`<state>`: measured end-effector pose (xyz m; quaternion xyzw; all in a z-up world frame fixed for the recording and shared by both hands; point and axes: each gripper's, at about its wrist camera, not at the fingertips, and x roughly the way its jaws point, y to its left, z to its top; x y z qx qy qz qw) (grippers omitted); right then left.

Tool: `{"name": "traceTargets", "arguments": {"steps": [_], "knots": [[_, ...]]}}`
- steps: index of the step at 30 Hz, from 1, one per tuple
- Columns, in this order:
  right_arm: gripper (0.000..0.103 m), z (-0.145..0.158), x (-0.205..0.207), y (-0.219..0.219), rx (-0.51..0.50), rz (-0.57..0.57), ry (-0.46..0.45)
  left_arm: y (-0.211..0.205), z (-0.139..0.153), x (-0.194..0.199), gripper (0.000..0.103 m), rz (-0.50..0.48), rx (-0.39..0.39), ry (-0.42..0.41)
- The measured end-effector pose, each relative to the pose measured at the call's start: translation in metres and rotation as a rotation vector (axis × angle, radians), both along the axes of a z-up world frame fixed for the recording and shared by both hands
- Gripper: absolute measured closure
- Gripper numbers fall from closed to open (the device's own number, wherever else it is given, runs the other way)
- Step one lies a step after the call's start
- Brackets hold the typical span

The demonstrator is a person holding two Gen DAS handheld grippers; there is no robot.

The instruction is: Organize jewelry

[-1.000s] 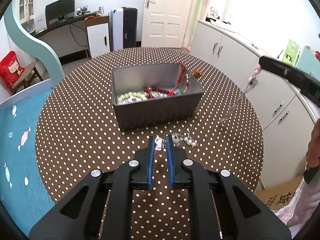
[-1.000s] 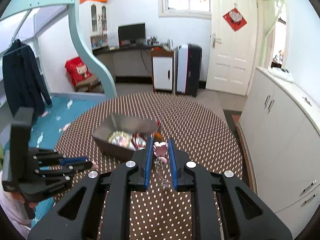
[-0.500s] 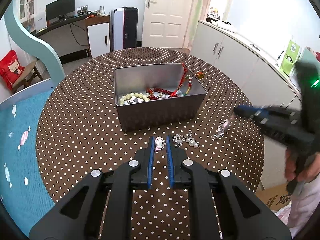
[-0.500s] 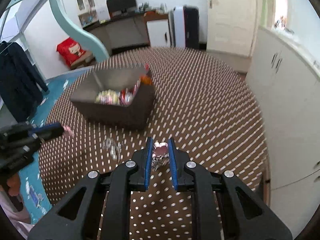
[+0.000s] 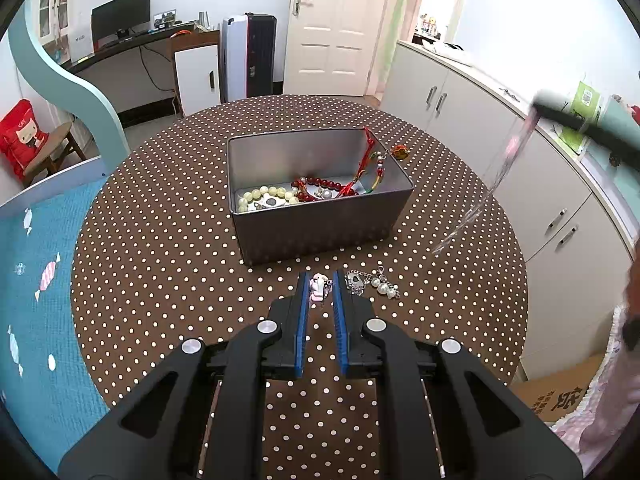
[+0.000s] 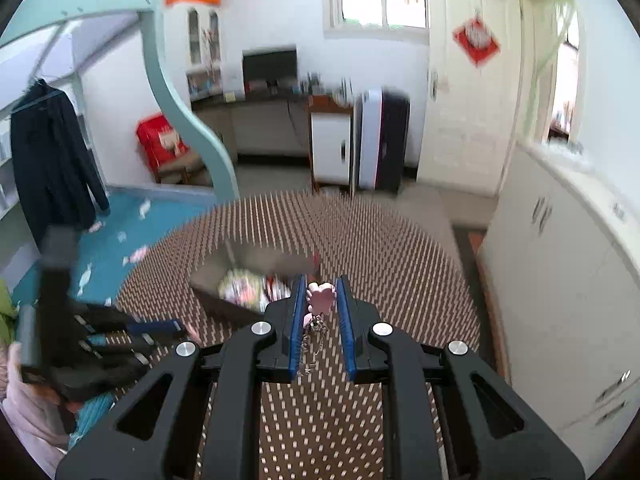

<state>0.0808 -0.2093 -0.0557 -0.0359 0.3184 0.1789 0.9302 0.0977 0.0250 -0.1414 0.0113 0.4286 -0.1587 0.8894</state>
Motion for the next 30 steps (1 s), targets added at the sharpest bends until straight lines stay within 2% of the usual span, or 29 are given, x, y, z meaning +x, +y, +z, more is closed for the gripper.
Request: {"name": "traceTargets", "arguments": {"steps": [4,6,7,8,9,10,11,15,19,21,22,23,24,28,30], "knots": [[0.088,-0.069,0.02,-0.009,-0.055,-0.061,0.194,0.001,-0.004,0.001,0.092,0.0,0.004,0.011],[0.088,-0.093,0.024,-0.015,-0.067,-0.091,0.268,0.001,-0.004,0.002,0.092,0.002,0.004,0.015],[0.087,-0.098,0.025,-0.016,-0.07,-0.097,0.285,0.001,-0.005,0.003,0.092,0.003,0.005,0.017],[0.077,-0.105,0.022,-0.018,-0.077,-0.11,0.304,0.001,-0.006,0.004,0.092,0.003,0.006,0.019],[0.069,-0.107,0.021,-0.018,-0.083,-0.121,0.309,0.001,-0.006,0.004,0.092,0.003,0.007,0.022],[0.052,-0.107,0.019,-0.019,-0.086,-0.13,0.301,0.0,-0.007,0.005,0.092,0.002,0.008,0.024],[0.048,-0.105,0.015,-0.02,-0.079,-0.126,0.286,-0.001,-0.008,0.006,0.092,0.001,0.009,0.027],[0.048,-0.092,0.011,-0.007,-0.063,-0.059,0.246,-0.004,-0.01,0.008,0.092,-0.006,0.012,0.035],[0.048,-0.11,0.027,0.017,-0.121,-0.023,0.275,-0.007,-0.014,0.01,0.092,-0.008,0.012,0.049],[0.053,-0.126,0.035,0.025,-0.156,-0.027,0.309,-0.007,-0.014,0.011,0.092,-0.005,0.017,0.053],[0.069,-0.125,0.03,0.03,-0.166,-0.011,0.271,-0.006,-0.014,0.01,0.092,-0.003,0.019,0.052],[0.084,-0.123,0.028,0.031,-0.159,0.005,0.271,-0.005,-0.014,0.01,0.092,0.0,0.018,0.052],[0.091,-0.12,0.027,0.032,-0.165,0.004,0.275,-0.003,-0.013,0.01,0.092,0.003,0.019,0.051],[0.094,-0.113,0.036,0.018,-0.091,-0.008,0.319,-0.001,-0.012,0.013,0.092,0.014,0.022,0.048],[0.094,-0.104,0.039,0.013,-0.072,-0.009,0.313,0.0,-0.011,0.013,0.092,0.015,0.022,0.048]]}}
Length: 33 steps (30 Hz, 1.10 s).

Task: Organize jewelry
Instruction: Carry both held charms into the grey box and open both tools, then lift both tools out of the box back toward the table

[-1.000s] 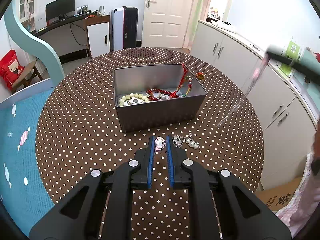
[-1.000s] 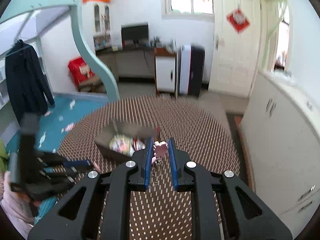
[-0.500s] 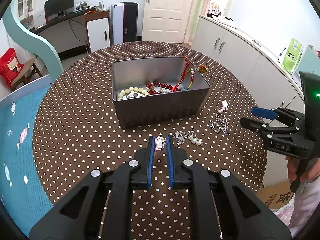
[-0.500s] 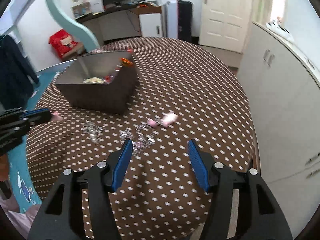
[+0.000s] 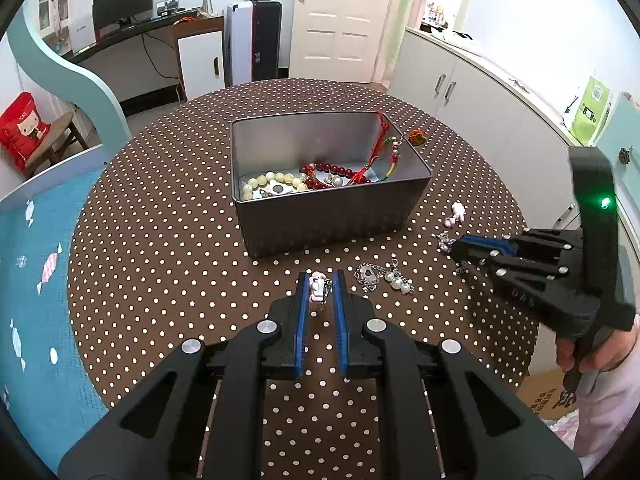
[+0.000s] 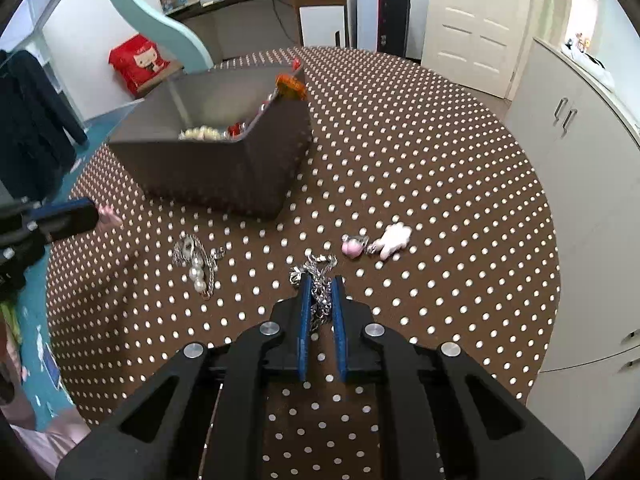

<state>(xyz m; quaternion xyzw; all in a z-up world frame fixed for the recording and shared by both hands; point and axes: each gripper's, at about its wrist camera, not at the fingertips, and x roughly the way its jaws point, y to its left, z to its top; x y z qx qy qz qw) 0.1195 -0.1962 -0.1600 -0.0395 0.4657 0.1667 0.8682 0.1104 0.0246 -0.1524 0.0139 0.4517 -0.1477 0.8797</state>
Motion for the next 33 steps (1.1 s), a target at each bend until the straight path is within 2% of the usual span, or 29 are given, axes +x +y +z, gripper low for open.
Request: {"name": "traceTargets", "arguments": {"steps": [6,12,17,19,22,24,33], "knots": [[0.094,0.049,-0.004,-0.006,0.049,0.013,-0.089,0.0,0.013,0.004,0.092,0.004,0.001,-0.034],[0.094,0.112,-0.007,-0.004,0.098,0.046,-0.227,-0.001,0.044,0.01,0.092,0.003,-0.007,-0.117],[0.094,0.147,-0.005,0.003,0.124,0.083,-0.336,0.0,0.074,0.022,0.092,0.005,-0.027,-0.192],[0.094,0.153,0.003,0.01,0.143,0.099,-0.354,0.001,0.082,0.029,0.092,0.006,-0.033,-0.214],[0.094,0.149,0.014,0.023,0.145,0.124,-0.359,0.0,0.085,0.041,0.092,0.008,-0.037,-0.217],[0.094,0.14,0.026,0.034,0.147,0.145,-0.331,-0.001,0.083,0.049,0.092,0.008,-0.041,-0.205],[0.092,0.081,0.065,0.053,0.151,0.175,-0.157,-0.006,0.045,0.085,0.091,-0.007,-0.028,-0.1]]}}
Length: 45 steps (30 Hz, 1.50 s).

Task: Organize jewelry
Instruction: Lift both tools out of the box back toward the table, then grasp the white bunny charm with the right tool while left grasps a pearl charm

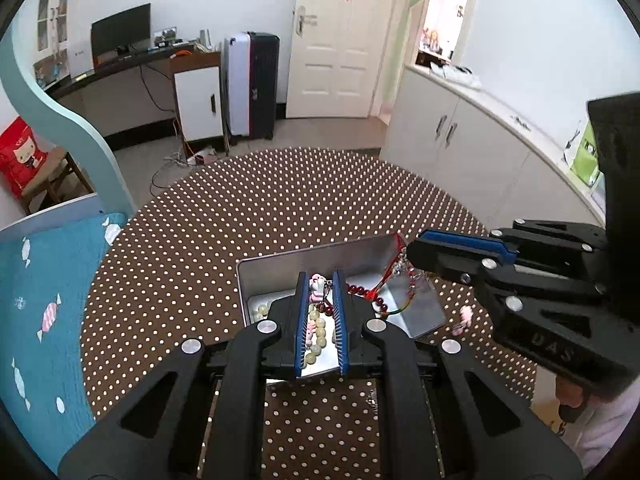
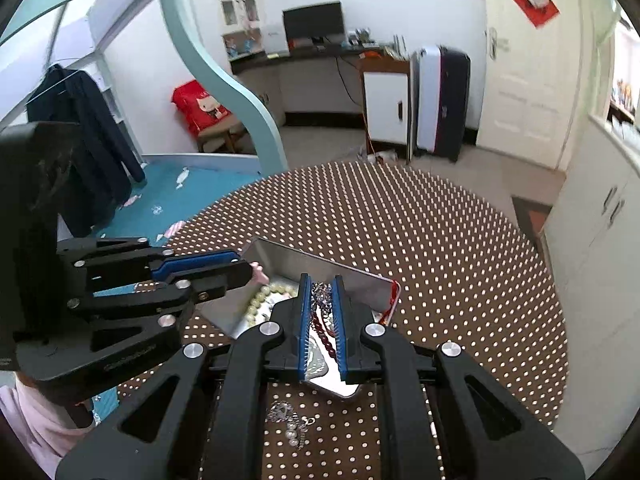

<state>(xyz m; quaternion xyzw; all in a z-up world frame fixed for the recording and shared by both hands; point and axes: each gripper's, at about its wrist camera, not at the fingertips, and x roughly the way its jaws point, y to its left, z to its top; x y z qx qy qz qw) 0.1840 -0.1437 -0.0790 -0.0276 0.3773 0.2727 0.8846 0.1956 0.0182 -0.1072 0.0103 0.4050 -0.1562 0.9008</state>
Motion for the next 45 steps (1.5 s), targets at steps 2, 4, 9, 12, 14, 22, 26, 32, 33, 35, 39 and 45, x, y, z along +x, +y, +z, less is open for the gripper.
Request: {"name": "traceTargets", "arguments": {"steps": [2,4,9,12,14,22,26,32,33,35,39,45], "knots": [[0.087,-0.003,0.008,-0.004,0.017,-0.02,0.018,0.0,-0.003,0.006,0.091,0.004,0.003,0.014],[0.052,-0.001,0.009,-0.008,0.024,-0.035,0.009,0.001,-0.002,0.009,0.079,0.01,0.005,0.015],[0.034,0.003,0.008,-0.014,0.01,-0.079,-0.012,0.009,0.002,0.008,0.052,0.037,0.001,0.007],[0.032,-0.001,0.006,-0.017,0.006,-0.095,0.001,0.01,0.0,0.004,0.052,0.049,0.007,0.013],[0.032,-0.003,0.003,-0.019,0.006,-0.107,0.008,0.01,0.001,0.001,0.052,0.048,0.007,0.015],[0.022,0.0,-0.018,-0.038,-0.011,-0.148,-0.027,0.004,0.008,-0.019,0.045,0.043,0.016,-0.003],[0.018,-0.011,-0.027,-0.057,-0.029,-0.2,-0.009,-0.007,0.004,-0.04,0.036,-0.025,0.027,0.0],[0.009,-0.044,-0.044,-0.085,-0.089,-0.304,0.047,-0.029,-0.009,-0.068,0.024,-0.134,-0.003,0.059],[0.008,-0.052,-0.046,-0.09,-0.093,-0.318,0.065,-0.034,-0.013,-0.071,0.024,-0.143,-0.009,0.075],[0.008,-0.066,-0.049,-0.097,-0.101,-0.342,0.099,-0.044,-0.025,-0.074,0.026,-0.156,-0.011,0.108],[0.008,-0.091,-0.052,-0.106,-0.111,-0.363,0.158,-0.056,-0.05,-0.069,0.044,-0.141,0.006,0.18],[0.008,-0.107,-0.059,-0.107,-0.112,-0.341,0.181,-0.073,-0.076,-0.058,0.059,-0.12,0.063,0.241]]}}
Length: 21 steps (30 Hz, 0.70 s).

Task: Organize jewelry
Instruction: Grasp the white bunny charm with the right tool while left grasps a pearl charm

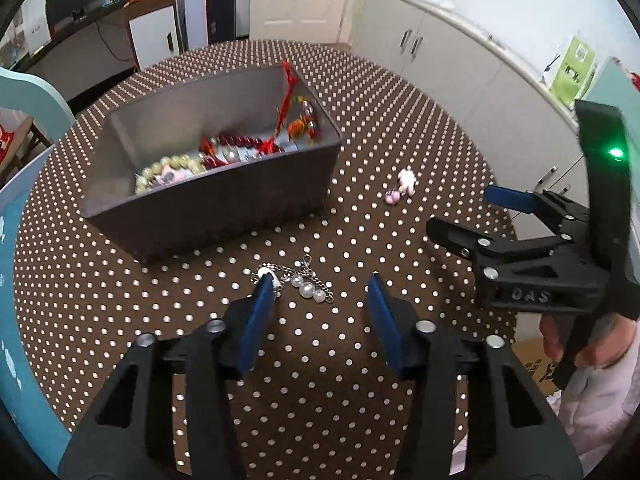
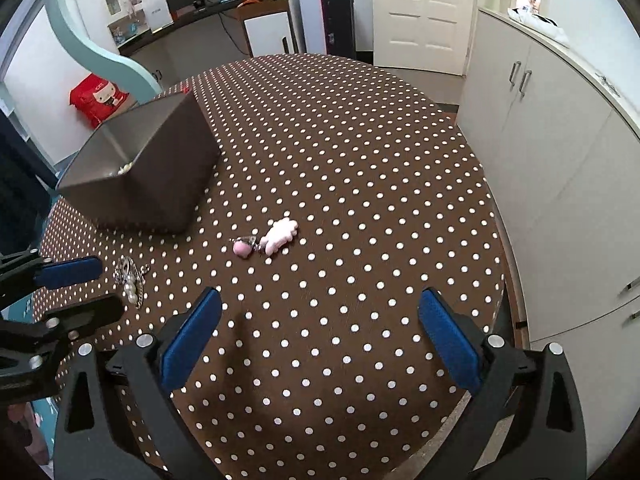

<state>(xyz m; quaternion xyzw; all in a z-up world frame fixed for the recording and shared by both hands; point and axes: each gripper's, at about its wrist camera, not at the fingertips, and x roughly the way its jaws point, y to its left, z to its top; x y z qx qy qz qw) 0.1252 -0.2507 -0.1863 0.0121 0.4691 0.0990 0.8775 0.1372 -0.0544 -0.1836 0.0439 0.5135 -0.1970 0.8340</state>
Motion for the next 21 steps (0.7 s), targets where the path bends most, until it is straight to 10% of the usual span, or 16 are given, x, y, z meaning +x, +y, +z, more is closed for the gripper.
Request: {"name": "traceTargets", "arguments": {"steps": [7,14,21], "knots": [[0.008,0.0,-0.002,0.009,0.007,0.029,-0.013,-0.01,-0.017,0.007,0.09,0.006,0.089,0.03],[0.008,0.006,0.002,0.021,0.048,0.094,-0.063,-0.005,-0.015,0.005,0.094,0.011,0.09,0.021],[0.054,0.003,0.018,0.041,-0.01,0.132,-0.079,0.008,-0.003,0.002,0.094,0.029,0.051,-0.002]]}}
